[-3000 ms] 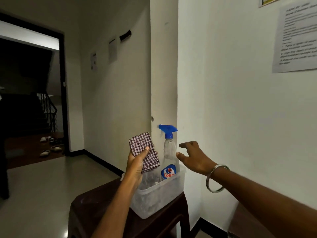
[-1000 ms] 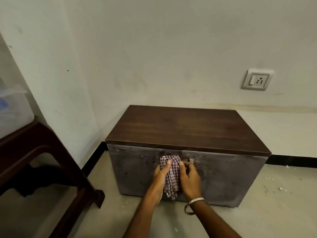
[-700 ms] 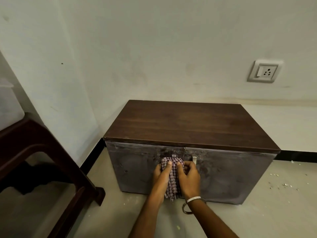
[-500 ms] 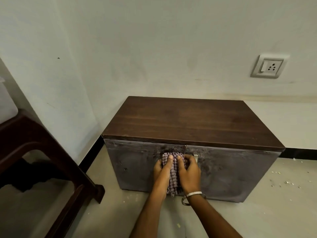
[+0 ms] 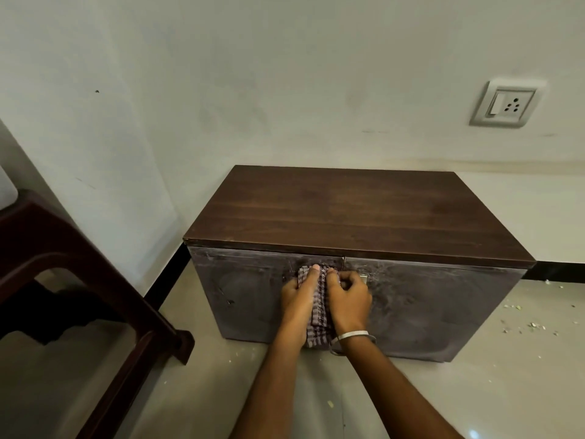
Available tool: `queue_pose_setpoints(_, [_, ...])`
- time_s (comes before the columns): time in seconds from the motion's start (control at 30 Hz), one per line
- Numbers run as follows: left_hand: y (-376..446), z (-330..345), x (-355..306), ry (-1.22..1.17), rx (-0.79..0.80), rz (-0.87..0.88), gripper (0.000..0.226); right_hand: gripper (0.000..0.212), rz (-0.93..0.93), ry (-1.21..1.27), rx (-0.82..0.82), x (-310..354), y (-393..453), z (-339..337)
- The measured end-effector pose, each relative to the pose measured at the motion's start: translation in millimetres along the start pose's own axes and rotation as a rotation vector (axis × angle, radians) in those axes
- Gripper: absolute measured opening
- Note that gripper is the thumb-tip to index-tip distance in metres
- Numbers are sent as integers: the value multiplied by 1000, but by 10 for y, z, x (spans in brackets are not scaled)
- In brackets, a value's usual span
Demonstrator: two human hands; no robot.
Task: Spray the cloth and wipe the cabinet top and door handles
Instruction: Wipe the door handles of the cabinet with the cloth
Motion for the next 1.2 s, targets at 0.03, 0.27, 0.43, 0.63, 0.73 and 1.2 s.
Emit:
queue_pose_setpoints(0.03, [4,-20,-6,1,12,2,34,18,15,2,-7,7,-8,13])
queue_pose_setpoints(0.27, [26,-81,66,-130,121,-93,39,23,-133,-94,3,12,-72,7])
queue_pose_setpoints(0.43, [30,-139,228,-117,127,-94,44,17,-224,-73,63,-161,-141,-19])
queue_pose_setpoints(0.63, [56,-165,283,-65,92,-80,42,17,-187,-50,79,-251,-177,29])
queue_pose_setpoints(0.73, [63,-134,236,-74,72,-48,40,18,-173,6,69,-173,-134,27])
queue_pose_setpoints(1.2, [12,-228,357,-6,18,-24,25,15,-137,-12,111,-488,-204,62])
Point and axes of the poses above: each hand's wrist, its own y-axis towards the middle knuckle, its own z-axis out of the palm, x = y × z, the point moved 1 cm from there along y, towards the middle knuckle, and after that the axes turned 2 degrees about -y, right-handed, at the moved point
